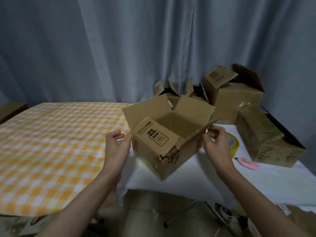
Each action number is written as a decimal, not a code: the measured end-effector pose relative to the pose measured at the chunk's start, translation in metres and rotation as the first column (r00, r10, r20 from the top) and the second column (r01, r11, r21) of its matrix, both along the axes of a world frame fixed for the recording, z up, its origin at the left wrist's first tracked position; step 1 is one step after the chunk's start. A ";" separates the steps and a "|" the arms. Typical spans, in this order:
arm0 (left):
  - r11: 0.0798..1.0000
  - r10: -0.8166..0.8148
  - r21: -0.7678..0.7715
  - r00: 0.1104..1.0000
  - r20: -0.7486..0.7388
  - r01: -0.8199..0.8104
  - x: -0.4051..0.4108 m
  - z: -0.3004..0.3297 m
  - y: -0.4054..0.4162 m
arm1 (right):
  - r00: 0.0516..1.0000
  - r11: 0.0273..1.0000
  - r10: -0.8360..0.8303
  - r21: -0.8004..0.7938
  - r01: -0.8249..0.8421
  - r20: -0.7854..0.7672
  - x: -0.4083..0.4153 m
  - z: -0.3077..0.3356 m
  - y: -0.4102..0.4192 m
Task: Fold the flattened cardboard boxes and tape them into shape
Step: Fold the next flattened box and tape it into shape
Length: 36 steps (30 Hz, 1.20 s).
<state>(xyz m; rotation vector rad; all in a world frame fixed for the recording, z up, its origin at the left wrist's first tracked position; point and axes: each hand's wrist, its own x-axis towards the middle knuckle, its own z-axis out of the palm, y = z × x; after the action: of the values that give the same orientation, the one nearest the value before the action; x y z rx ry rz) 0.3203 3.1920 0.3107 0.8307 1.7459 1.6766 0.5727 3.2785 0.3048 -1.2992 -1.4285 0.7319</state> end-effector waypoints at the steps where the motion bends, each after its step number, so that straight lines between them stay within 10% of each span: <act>1: 0.999 -0.034 -0.019 0.999 0.033 0.035 -0.005 0.002 0.002 | 0.998 0.999 -0.028 0.013 0.029 -0.051 0.000 0.003 -0.001; 13: 0.956 -0.273 0.051 0.941 -0.199 0.288 -0.005 0.004 0.009 | 0.930 0.955 0.170 -0.179 -0.237 -0.326 0.019 0.056 0.030; 21: 0.908 -0.262 0.123 0.772 -0.580 0.400 0.012 0.025 0.003 | 0.963 0.945 0.269 -0.186 -0.269 -0.024 0.011 0.071 0.040; 36: 0.858 -0.363 0.092 0.722 -0.590 0.506 0.028 0.036 0.005 | 0.947 0.968 0.246 -0.099 -0.229 0.209 -0.001 0.052 0.048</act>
<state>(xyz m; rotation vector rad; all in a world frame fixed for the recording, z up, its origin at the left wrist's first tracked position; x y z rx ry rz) 0.3484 3.1968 0.3464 1.8519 1.5005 1.4108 0.5718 3.3261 0.3566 -1.3090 -1.7748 0.8256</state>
